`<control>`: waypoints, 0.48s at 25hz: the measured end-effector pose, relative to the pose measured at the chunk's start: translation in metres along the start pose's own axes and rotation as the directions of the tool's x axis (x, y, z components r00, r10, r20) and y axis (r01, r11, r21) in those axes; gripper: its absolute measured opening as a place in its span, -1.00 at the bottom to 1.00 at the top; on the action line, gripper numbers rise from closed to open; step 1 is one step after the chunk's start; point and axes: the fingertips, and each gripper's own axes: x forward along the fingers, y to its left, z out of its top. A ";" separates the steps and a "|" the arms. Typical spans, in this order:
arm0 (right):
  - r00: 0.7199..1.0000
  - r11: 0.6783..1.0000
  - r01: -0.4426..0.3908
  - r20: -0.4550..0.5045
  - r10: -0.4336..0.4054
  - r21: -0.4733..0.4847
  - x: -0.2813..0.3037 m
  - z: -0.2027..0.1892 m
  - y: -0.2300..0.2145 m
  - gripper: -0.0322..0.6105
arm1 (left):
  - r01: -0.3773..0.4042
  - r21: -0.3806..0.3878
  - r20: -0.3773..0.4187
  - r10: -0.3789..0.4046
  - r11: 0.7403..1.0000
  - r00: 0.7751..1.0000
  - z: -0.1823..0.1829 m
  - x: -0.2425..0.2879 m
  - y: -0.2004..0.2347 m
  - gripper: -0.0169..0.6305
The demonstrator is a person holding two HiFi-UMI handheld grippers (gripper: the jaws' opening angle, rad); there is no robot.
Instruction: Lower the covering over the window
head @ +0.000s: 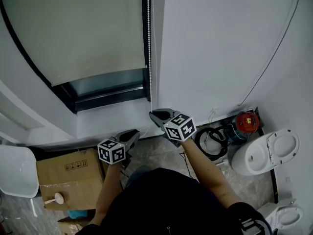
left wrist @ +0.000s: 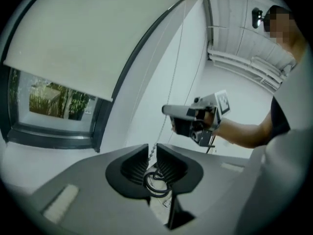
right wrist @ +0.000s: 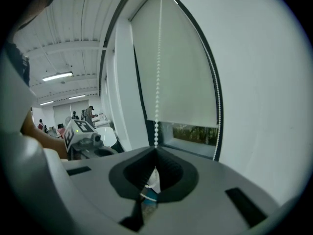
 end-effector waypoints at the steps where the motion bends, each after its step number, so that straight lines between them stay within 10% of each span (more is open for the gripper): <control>1: 1.000 1.000 0.012 -0.001 -0.012 -0.003 -0.001 0.000 -0.002 -0.86 | -0.001 0.018 0.031 0.001 1.000 1.000 0.014 -0.005 -0.002 -0.82; 7: 0.975 0.965 0.223 0.034 -0.220 -0.138 -0.019 0.015 -0.022 -0.77 | -0.055 0.167 0.207 0.019 0.984 0.978 0.101 -0.031 -0.025 -0.73; 12: 0.879 0.875 0.454 0.244 -0.409 -0.170 -0.064 0.086 -0.028 -0.65 | -0.183 0.269 0.335 0.086 0.946 0.938 0.164 -0.046 -0.044 -0.73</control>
